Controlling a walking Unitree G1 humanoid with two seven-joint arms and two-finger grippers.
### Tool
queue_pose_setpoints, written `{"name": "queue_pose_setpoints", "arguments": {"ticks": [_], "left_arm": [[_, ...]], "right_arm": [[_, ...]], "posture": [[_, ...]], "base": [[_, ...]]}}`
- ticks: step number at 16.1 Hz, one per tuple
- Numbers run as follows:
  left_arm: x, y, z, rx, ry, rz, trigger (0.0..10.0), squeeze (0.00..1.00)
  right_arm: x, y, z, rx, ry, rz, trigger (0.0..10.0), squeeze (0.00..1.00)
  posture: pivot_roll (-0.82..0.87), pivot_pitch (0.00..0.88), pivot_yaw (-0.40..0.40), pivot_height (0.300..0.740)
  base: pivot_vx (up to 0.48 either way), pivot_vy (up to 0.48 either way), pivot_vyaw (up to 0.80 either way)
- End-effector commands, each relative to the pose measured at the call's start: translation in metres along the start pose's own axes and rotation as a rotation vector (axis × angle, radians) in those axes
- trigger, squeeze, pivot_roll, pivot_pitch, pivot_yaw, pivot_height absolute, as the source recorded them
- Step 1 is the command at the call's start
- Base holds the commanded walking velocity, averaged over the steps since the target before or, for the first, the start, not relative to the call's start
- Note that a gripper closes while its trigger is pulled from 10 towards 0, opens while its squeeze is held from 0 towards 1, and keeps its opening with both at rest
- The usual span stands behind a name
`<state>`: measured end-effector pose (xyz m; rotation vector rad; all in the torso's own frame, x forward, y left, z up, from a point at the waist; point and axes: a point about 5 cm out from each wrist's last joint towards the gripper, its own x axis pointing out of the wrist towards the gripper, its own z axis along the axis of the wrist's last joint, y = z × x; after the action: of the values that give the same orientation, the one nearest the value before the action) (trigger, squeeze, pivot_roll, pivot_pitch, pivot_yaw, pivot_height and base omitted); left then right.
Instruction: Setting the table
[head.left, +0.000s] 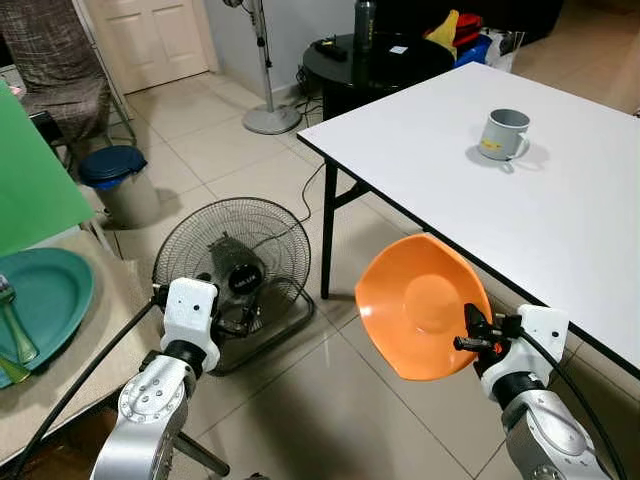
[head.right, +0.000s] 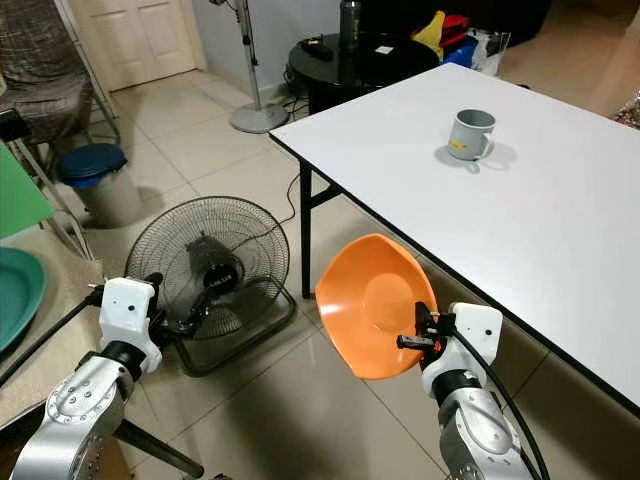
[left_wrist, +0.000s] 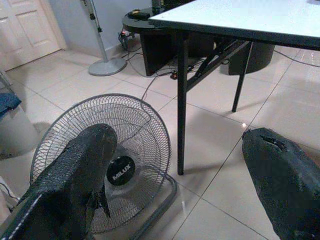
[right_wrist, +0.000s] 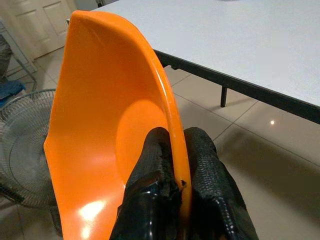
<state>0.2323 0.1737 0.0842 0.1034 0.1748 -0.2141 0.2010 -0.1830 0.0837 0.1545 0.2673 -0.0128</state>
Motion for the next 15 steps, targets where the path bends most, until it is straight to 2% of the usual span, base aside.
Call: {"name": "queue_pose_setpoints", "arguments": {"ticks": [1, 6, 9, 15], "left_arm": [[-0.0019, 0.0031, -0.0011, 0.006, 0.002, 0.013, 10.0, 0.00], [-0.0045, 0.0004, -0.0018, 0.012, 0.007, 0.004, 10.0, 0.00], [-0.0054, 0.0009, -0.0026, 0.012, 0.010, 0.003, 10.0, 0.00], [-0.0044, 0.0013, -0.0028, 0.016, 0.009, 0.001, 10.0, 0.00]], "right_arm": [[0.0034, 0.0052, 0.0087, -0.006, -0.051, 0.018, 10.0, 0.00], [0.0039, 0.0054, 0.0070, -0.010, -0.039, 0.038, 10.0, 0.00], [0.0035, 0.0066, 0.0012, -0.020, 0.006, 0.048, 10.0, 0.00], [0.0061, 0.0059, -0.0006, -0.040, 0.005, 0.029, 10.0, 0.00]], "posture": [[0.08, 0.000, 0.046, 0.740], [0.09, 0.000, 0.038, 0.740], [0.08, 0.000, 0.040, 0.740], [0.09, 0.000, 0.038, 0.740]], "base": [[0.000, 0.000, 0.00], [0.000, 0.000, 0.00], [0.000, 0.000, 0.00], [0.000, 0.000, 0.00]]}}
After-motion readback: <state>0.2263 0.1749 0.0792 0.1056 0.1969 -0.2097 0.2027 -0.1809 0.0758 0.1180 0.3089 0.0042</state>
